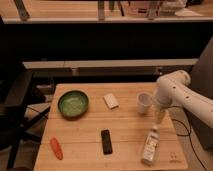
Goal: Pick up the ceramic cup
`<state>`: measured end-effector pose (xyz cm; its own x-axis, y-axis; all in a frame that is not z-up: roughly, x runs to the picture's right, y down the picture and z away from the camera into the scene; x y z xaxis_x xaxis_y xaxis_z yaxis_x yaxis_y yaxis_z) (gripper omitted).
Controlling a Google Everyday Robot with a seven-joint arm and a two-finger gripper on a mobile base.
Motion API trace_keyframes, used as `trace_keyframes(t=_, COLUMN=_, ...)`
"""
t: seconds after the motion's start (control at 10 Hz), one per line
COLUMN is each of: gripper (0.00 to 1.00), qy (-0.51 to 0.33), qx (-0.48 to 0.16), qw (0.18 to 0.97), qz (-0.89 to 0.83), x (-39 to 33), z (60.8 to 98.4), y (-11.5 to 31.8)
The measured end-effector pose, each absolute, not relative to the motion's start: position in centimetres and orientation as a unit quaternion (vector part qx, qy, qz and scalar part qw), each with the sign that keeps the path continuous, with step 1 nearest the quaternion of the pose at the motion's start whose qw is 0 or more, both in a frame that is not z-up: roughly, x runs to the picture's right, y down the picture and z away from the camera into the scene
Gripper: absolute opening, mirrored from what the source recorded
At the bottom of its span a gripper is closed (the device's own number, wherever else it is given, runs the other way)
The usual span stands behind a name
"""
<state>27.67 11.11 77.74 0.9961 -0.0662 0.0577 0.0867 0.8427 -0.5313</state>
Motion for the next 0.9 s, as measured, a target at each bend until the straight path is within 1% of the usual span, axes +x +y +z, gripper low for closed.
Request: trace_keyframes(t=0.9, gripper=0.8, qy=-0.023, qx=-0.277, qw=0.959, qz=-0.049, x=27.9, z=79.5, y=12.1)
